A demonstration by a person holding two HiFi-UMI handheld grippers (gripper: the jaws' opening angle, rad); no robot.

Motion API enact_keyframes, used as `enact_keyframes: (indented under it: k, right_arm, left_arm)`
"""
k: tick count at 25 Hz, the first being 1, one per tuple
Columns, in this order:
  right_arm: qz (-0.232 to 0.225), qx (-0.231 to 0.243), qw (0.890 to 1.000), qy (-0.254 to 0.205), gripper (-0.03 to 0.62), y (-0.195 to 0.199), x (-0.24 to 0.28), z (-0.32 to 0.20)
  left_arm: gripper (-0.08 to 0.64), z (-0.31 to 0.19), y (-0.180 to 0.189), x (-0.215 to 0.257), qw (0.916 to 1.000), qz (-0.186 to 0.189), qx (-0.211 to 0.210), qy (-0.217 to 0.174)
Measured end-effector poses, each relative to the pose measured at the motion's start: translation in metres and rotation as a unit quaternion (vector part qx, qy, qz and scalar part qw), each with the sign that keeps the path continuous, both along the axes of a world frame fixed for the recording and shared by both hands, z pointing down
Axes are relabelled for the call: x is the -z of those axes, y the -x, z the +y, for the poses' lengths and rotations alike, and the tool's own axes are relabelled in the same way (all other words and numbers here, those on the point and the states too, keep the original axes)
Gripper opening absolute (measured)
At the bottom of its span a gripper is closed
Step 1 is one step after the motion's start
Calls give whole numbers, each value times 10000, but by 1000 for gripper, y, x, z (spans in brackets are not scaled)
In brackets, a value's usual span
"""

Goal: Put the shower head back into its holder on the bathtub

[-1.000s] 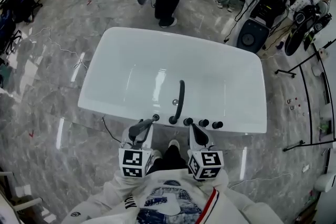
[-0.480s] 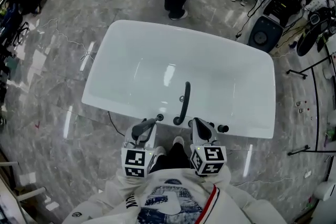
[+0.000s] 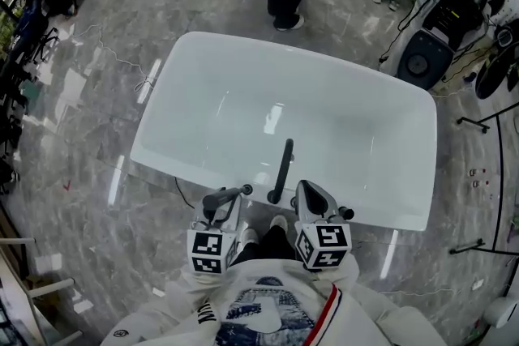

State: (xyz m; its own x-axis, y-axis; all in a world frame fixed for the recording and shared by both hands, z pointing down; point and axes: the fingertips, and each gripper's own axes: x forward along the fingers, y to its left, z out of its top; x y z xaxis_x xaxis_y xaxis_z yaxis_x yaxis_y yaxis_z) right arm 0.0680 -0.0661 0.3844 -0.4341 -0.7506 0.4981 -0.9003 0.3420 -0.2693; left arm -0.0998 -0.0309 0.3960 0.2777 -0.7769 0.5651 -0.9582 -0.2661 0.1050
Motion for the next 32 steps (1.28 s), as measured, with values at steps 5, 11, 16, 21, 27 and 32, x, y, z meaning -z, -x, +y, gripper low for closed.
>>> enact_keyframes:
  k: [5,11,16,21,27,32]
  right_arm:
    - [24,133,9999,36,6,-8,-11,-9]
    - [56,29,9998,189,5,-3,-32,-10]
    - [67,-99,9994,313,6,-1,-45,-8]
    - [167,-266,9988,365,6,-4,-56,-6]
    - [196,-384,9979,481,6,-5,-74,-8]
    - [173,-519,9968,581,5,-8,-95,-8]
  left_arm:
    - [138,-6,-3,-10,9998,25,187,49]
    - [138,-9,7,-22,9998,-41,158,110]
    - [138,-14,9,-33,9999,-35,18,138]
    - [138,-17,9,-44,9998,-57,-170,115]
    - [138,-21,14,-58,9996,-61,-203,189]
    - [138,-22,18,-74,9995,-124,-199,209]
